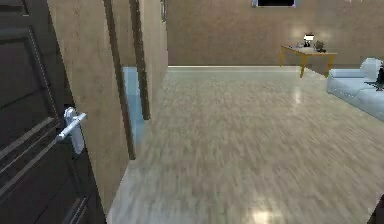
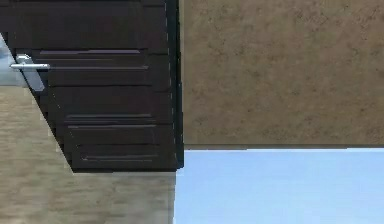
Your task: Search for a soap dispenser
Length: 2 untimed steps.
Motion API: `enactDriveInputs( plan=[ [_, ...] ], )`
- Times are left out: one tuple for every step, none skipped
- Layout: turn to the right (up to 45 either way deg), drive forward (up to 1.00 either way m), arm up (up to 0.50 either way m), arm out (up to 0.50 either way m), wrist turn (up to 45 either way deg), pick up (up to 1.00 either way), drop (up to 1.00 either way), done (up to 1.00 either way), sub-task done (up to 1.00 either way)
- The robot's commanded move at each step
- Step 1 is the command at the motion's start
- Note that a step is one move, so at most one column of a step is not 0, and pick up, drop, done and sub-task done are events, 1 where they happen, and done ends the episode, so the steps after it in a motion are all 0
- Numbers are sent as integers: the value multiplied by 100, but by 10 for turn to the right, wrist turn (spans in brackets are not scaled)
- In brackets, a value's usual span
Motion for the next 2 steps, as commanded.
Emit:
enactDriveInputs(
  plan=[
    [450,0,0,0,0,0,0,0,0],
    [420,0,0,0,0,0,0,0,0]
  ],
)
